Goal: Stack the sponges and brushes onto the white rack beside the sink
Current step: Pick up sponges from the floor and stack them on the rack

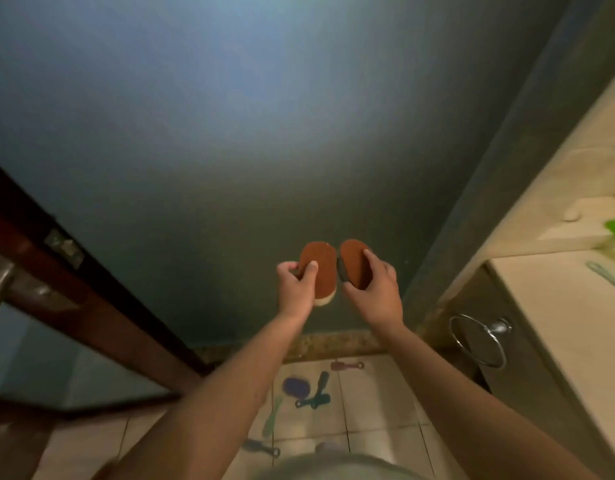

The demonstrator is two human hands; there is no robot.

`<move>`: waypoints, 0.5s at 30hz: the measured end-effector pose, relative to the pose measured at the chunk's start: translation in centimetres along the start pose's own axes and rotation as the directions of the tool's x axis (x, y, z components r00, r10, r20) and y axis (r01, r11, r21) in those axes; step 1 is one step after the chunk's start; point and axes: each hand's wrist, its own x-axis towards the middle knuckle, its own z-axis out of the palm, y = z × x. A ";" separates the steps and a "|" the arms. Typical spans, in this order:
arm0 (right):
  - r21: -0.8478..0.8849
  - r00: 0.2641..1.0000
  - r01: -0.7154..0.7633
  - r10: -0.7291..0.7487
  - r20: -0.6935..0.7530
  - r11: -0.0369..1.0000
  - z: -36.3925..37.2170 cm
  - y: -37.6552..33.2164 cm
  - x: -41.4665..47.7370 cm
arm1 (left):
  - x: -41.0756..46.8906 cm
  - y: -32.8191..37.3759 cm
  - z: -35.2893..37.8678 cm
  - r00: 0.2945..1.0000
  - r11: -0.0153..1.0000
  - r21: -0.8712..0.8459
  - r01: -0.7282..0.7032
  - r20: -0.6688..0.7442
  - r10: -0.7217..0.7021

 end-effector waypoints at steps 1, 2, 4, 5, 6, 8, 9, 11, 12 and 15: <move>0.004 0.999 -0.006 0.006 -0.047 1.000 -0.9 0.0 -0.5 | -0.5 0.7 0.5 0.999 0.999 -0.015 -0.030 0.036 0.031; 0.010 0.996 -0.014 0.014 -0.092 1.000 -1.8 0.1 -1.0 | -1.0 1.3 1.2 0.995 0.998 -0.026 -0.056 0.079 0.058; 0.030 0.982 -0.039 0.044 -0.181 0.999 -3.6 0.3 -2.1 | -2.0 2.2 2.5 0.977 0.996 -0.028 -0.083 0.193 0.087; 0.042 0.972 -0.053 0.061 -0.229 0.998 -4.6 0.6 -2.7 | -2.7 2.7 3.3 0.963 0.996 -0.035 -0.082 0.255 0.089; 0.053 0.958 -0.065 0.077 -0.275 0.996 -5.6 0.9 -3.4 | -3.4 3.2 4.0 0.943 0.996 -0.040 -0.080 0.320 0.089; 0.070 0.928 -0.084 0.104 -0.357 0.994 -7.8 1.6 -4.7 | -4.9 3.9 5.5 0.893 0.995 -0.026 -0.100 0.439 0.101; 0.078 0.911 -0.094 0.117 -0.395 0.993 -8.9 1.9 -5.4 | -5.6 4.2 6.3 0.868 0.993 -0.008 -0.119 0.485 0.109; 0.085 0.872 -0.116 0.143 -0.469 0.990 -11.1 2.6 -6.9 | -7.2 4.8 7.8 0.821 0.984 0.037 -0.177 0.557 0.127; 0.081 0.851 -0.129 0.152 -0.503 0.988 -12.2 3.0 -7.6 | -8.0 5.0 8.6 0.795 0.976 0.055 -0.209 0.591 0.137; 0.080 0.786 -0.177 0.190 -0.588 0.981 -15.5 4.0 -9.8 | -10.6 5.7 11.0 0.702 0.951 0.071 -0.302 0.691 0.172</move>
